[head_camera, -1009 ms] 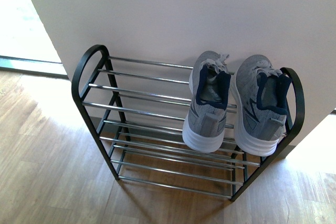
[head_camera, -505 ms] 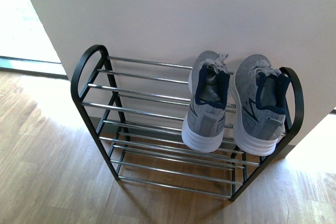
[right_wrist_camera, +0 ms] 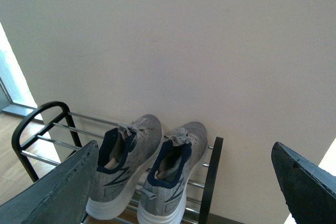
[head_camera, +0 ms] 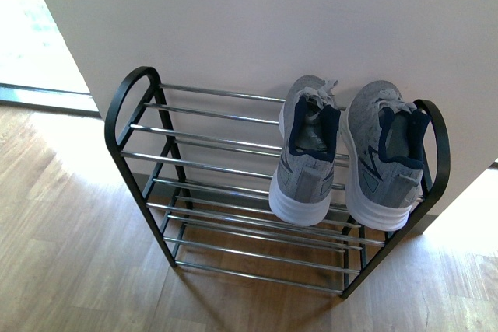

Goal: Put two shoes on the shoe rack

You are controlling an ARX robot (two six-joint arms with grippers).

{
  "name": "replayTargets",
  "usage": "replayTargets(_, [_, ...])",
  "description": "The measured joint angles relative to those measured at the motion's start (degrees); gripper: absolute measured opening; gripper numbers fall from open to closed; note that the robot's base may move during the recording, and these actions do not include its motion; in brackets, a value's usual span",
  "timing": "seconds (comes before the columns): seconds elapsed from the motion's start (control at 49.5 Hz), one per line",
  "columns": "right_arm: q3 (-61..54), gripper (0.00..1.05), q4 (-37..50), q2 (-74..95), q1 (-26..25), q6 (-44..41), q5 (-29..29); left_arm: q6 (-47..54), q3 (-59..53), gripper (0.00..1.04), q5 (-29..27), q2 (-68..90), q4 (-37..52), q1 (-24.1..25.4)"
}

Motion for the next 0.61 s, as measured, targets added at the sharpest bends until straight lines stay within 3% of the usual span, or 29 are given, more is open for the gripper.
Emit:
replayTargets(0.202, [0.0,0.96,0.0,0.0,0.0,0.0,0.0,0.0,-4.7,0.01,0.0,-5.9,-0.7,0.0])
replayTargets(0.606, [0.0,0.96,0.0,0.0,0.0,0.0,0.0,0.0,-6.7,0.01,0.0,-22.6,-15.3,0.0])
